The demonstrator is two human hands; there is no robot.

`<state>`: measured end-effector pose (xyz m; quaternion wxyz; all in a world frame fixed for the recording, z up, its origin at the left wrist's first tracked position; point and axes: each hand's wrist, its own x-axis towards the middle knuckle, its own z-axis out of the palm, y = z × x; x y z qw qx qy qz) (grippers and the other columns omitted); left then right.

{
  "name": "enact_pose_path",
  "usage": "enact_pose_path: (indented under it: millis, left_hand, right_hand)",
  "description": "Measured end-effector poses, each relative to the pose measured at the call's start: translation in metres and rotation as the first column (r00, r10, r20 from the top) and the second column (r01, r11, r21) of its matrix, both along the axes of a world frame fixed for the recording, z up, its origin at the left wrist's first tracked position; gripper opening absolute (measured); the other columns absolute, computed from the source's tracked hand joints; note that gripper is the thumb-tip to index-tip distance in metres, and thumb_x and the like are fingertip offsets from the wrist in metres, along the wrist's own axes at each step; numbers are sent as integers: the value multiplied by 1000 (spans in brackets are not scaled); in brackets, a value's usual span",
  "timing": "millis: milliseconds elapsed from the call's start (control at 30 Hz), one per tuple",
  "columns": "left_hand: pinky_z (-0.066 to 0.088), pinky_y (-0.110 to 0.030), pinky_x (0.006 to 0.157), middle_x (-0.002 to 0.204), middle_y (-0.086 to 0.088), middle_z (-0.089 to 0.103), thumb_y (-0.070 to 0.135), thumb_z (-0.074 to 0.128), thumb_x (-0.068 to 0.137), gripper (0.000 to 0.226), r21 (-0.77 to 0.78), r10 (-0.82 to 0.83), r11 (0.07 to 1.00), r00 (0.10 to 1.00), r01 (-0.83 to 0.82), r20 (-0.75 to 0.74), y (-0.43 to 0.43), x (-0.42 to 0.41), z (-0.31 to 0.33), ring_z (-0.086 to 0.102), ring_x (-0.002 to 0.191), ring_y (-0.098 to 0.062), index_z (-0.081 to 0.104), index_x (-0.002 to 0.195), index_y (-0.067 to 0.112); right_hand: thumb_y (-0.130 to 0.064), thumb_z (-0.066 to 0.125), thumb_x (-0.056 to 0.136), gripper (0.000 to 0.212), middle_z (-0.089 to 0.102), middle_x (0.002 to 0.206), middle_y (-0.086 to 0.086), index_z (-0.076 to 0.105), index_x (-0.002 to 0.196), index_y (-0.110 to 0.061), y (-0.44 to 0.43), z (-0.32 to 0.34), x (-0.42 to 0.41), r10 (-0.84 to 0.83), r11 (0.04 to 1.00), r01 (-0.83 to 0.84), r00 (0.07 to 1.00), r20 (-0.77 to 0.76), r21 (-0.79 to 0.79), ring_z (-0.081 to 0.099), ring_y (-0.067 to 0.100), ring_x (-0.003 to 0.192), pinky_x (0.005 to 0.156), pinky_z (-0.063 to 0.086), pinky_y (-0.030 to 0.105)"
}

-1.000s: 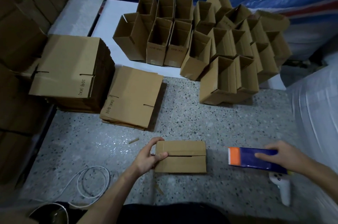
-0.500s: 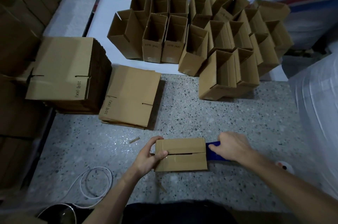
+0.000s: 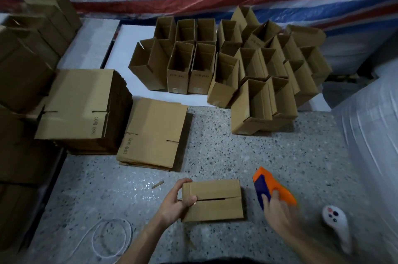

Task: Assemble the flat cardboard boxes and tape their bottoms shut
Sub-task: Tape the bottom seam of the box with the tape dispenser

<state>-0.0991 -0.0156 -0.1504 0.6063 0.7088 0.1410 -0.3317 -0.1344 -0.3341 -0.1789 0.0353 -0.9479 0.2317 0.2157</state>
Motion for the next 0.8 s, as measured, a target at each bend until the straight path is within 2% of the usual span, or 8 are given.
enact_pose_path:
  millis: [167,233,300,367,433,500,667,800]
  left_hand:
    - [58,-38,72,121,-4,63,21,71,93,42,14,18,1000,1000,-18,-14,-3,-4,4,70,95,-29,52,127,37]
    - [58,-40,78,121,-3,63,17,70,94,44,-6,33,999,999,-33,-17,-3,-5,6,70,91,-26,51,129,35]
    - [58,-36,81,127,-2,60,16,69,94,48,-11,34,999,999,-34,-33,-3,-5,10,69,97,-26,49,134,32]
    - [57,-26,82,131,-2,58,18,69,94,55,10,40,999,997,-39,-67,-4,-5,15,66,107,-25,42,141,28]
    - [52,-30,91,135,-5,56,22,66,96,59,40,31,999,991,-26,-132,-6,-3,17,61,116,-25,35,147,24]
    - [49,-32,89,133,-6,58,23,59,100,52,38,-13,999,981,21,-196,-8,0,17,59,116,-23,36,146,19]
    - [51,-29,70,116,-8,65,30,55,98,39,-13,178,980,906,-198,-383,-17,0,15,63,99,-22,50,135,19]
    - [56,-47,87,118,-16,72,80,47,80,82,-40,264,934,765,-354,-588,-19,4,10,70,106,-34,67,117,10]
  right_hand:
    - [-43,63,93,37,68,101,2,58,121,-20,21,-13,-16,-102,958,122,991,-90,258,67,20,94,82,54,32]
    - [-41,61,93,51,60,122,8,47,133,-13,31,-12,-13,-166,977,178,981,-99,118,59,24,113,93,50,34]
    - [-47,55,96,56,54,134,16,44,134,-7,46,-3,-4,-267,961,260,962,66,97,53,31,123,100,44,38]
    - [-50,47,99,60,50,142,17,44,140,-6,62,1,9,-403,855,316,904,142,412,47,33,129,109,36,43]
    - [-60,41,99,70,38,154,10,36,151,-13,80,6,23,-585,560,450,810,-53,695,34,30,142,119,23,44]
    - [-70,45,93,89,27,161,13,25,157,-11,94,4,32,-723,310,595,654,-223,741,25,33,148,123,16,47]
    - [-76,47,86,101,27,159,18,27,156,-7,98,3,34,-736,230,618,616,-281,752,27,38,146,122,18,51]
    - [-77,49,82,99,34,157,16,35,153,-10,100,11,37,-693,253,568,671,-263,783,31,37,144,119,22,46]
